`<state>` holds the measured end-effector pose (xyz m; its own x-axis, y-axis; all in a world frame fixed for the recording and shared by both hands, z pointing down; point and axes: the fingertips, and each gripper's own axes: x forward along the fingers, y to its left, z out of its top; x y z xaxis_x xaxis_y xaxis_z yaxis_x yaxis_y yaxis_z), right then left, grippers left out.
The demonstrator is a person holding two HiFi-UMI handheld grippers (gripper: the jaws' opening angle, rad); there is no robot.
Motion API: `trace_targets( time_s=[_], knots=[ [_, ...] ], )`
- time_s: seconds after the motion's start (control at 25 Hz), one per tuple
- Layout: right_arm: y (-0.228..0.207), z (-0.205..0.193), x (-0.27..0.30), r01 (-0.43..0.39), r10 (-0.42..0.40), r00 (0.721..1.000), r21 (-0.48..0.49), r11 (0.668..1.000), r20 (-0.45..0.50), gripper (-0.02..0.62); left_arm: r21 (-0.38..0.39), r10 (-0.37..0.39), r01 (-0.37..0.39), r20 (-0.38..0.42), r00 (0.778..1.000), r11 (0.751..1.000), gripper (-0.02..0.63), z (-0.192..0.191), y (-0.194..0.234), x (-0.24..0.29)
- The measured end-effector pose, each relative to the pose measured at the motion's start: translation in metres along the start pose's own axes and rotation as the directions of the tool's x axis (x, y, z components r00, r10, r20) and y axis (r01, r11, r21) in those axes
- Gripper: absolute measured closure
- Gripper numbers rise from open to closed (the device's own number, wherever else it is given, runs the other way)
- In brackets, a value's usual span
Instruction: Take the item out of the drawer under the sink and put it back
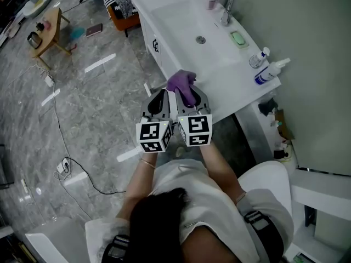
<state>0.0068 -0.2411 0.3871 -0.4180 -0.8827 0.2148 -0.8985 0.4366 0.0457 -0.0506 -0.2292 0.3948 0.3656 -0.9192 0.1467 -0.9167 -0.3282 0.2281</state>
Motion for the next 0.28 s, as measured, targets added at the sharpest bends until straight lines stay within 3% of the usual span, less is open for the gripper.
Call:
trace_targets(
  time_s=[0.28],
  knots=[
    [-0.0011,-0.0006,-0.0001,-0.003,0.003,1.000,-0.002,1.000,-0.004,0.491,0.000,0.010,-0.010,0.000,1.000,1.000,0.601,0.0011,0.0018,-0.0001]
  ],
)
